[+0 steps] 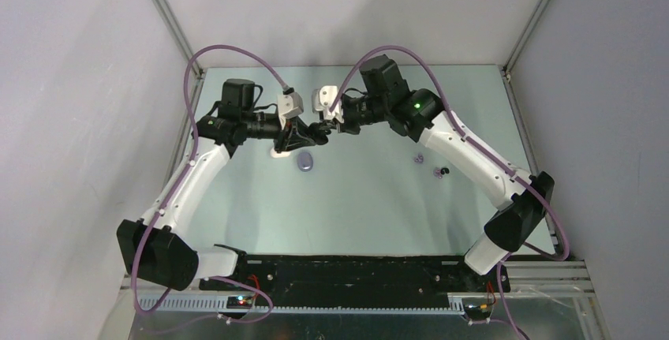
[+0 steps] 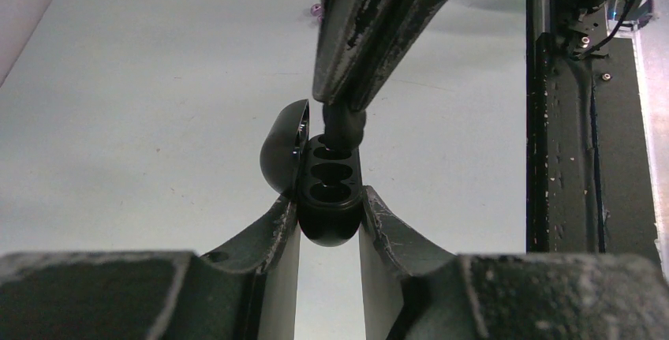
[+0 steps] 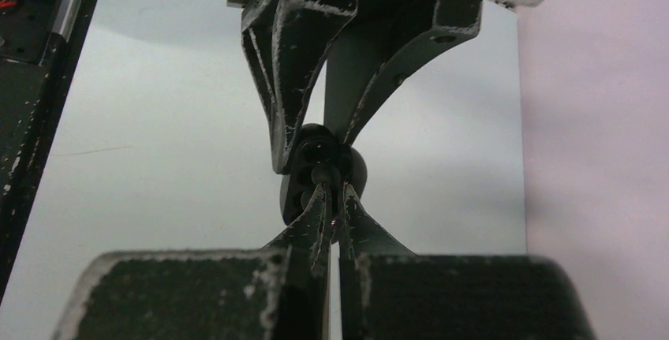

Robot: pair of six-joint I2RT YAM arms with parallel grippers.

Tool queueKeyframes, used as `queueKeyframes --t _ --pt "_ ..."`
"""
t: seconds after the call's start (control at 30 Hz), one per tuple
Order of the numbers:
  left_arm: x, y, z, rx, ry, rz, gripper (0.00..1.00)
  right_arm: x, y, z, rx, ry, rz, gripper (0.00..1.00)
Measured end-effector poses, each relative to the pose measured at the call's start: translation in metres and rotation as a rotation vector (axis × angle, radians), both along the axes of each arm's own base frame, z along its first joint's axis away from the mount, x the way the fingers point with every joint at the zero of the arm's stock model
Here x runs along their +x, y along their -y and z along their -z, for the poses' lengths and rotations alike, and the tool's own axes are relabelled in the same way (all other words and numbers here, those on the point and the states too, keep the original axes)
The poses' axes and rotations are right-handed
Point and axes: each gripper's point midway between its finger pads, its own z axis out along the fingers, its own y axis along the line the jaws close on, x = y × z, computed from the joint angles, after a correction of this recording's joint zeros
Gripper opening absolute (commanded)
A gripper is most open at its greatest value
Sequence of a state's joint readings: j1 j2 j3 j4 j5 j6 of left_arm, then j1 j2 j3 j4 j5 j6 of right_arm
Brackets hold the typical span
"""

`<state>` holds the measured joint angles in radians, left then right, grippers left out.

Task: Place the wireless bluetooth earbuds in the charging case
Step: Place the earbud in the charging case.

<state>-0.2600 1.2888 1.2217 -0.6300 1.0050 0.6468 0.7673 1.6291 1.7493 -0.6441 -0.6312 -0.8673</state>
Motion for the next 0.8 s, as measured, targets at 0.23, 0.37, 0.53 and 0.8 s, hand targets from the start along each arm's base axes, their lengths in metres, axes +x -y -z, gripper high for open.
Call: queueKeyframes --t 0.23,0.37,0.53,0.8 --pt "0.000 0.001 -0.001 -0.006 -0.005 -0.001 0.00 0.005 -0.007 -0.004 0.019 0.025 0.013 0.00" --pt "0.001 0.002 -0.004 -0.020 -0.009 -0.005 0.00 0.006 -0.010 -0.001 0.015 0.023 0.015 0.00" --pt "0.002 0.004 -0.008 -0.036 -0.015 -0.006 0.00 0.006 -0.010 0.000 0.014 0.018 0.020 0.00" --pt "0.003 0.005 -0.010 -0.043 -0.018 -0.012 0.00 0.007 -0.010 0.006 0.006 0.015 0.025 0.00"
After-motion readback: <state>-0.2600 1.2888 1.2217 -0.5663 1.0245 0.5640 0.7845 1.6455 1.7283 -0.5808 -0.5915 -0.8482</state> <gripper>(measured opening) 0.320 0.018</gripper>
